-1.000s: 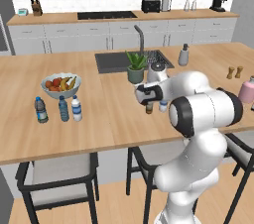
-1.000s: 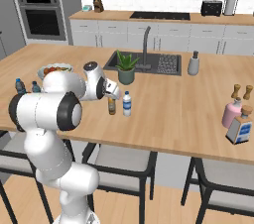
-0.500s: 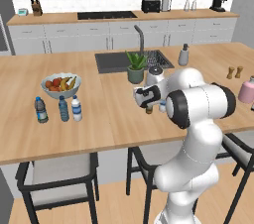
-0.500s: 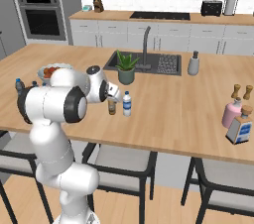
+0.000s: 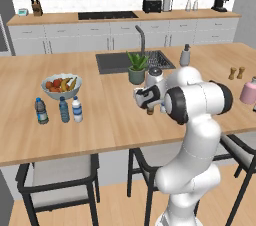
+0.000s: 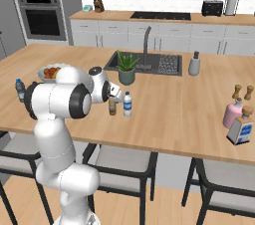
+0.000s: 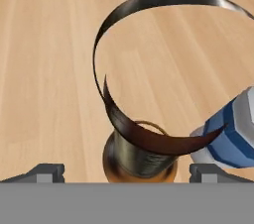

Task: Move the plastic bottles in the middle to the plastics group, and the glass bottles in the middle to the glass group.

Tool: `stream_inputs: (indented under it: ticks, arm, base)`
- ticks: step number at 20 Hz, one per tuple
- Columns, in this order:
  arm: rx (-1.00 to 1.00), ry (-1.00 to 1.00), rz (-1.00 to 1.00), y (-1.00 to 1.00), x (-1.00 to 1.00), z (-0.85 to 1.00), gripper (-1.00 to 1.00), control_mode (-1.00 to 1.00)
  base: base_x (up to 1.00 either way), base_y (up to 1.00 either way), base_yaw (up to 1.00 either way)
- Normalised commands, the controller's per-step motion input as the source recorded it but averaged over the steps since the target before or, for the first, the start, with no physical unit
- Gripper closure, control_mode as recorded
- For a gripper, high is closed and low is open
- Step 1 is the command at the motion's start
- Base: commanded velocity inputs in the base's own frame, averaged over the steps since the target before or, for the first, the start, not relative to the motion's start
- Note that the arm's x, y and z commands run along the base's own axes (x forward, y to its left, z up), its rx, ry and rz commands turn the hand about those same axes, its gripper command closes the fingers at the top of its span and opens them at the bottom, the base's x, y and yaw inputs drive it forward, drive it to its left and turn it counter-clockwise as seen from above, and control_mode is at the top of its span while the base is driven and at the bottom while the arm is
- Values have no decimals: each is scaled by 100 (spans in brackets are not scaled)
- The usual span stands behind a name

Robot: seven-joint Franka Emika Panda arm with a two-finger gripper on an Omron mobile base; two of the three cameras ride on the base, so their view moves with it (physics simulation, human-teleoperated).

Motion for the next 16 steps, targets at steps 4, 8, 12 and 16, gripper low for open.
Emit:
stream_inputs:
  ticks: [4,8,12,16]
  arm:
    - [0,0,0,0,2,-7,-100,-100]
    - [0,0,0,0,0,-1,-100,-100]
    - [0,0,0,0,0,0,100,-100]
    - [0,0,0,0,0,0,100,-100]
  base:
    - [0,0,0]
    - [0,0,0]
    - [0,0,0]
    - [0,0,0]
